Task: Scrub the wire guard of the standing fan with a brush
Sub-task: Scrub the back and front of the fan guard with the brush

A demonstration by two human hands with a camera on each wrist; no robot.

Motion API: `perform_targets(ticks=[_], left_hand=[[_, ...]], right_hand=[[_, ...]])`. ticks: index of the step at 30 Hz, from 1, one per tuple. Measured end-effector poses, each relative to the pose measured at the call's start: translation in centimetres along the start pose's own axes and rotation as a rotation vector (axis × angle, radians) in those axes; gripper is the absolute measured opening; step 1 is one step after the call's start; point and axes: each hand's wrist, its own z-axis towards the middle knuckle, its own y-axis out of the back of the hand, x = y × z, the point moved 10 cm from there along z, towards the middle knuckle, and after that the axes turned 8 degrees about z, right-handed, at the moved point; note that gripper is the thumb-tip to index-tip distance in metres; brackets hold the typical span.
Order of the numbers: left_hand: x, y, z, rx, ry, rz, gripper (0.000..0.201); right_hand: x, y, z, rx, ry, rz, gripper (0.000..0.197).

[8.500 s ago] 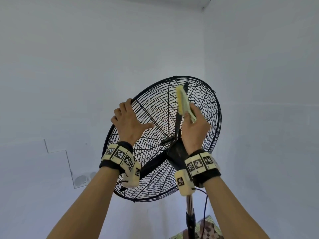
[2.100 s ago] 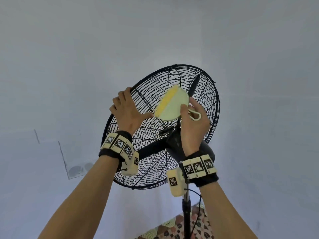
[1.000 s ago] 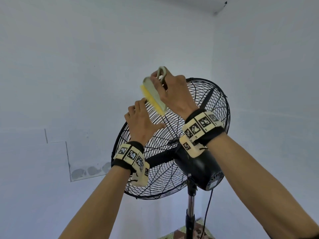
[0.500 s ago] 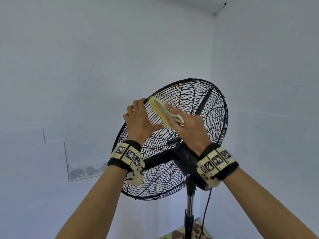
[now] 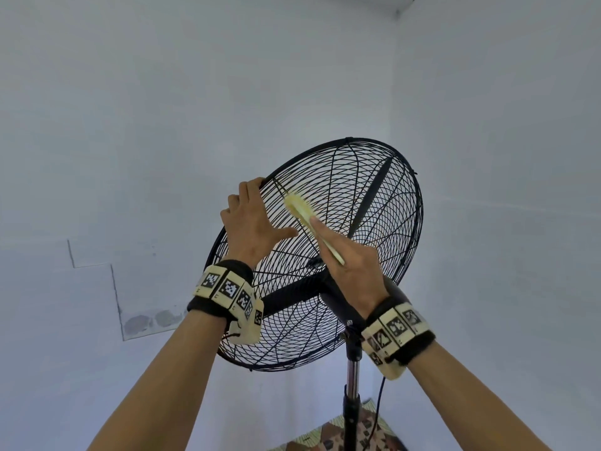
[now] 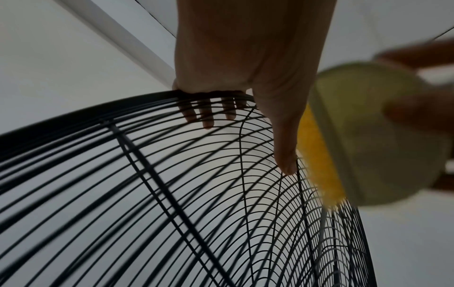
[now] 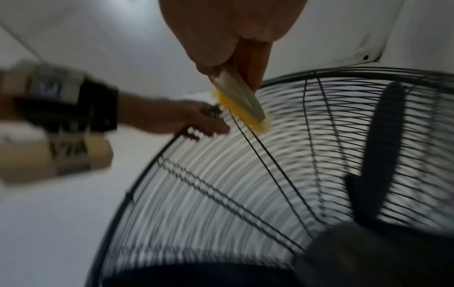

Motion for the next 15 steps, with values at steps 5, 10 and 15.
perform_targets(ticks=[5,10,15], left_hand=[[-0.5,0.0,0.2,0.027,0.005,0.003,0.117],[-0.7,-0.1,0.1,0.003,-0.003,0.002,0.117],[0.2,0.1,0.0,0.029,0.018,-0.007,0.117]], right_hand=[[-4.0,0.1,-4.1,0.083,-0.405,0.072,0.042],[0.8,0.6,1.0,-0.007,-0.13,0.031,0.045],[-4.1,-1.5,-4.0,0.055,-0.431,0.097,0.044]])
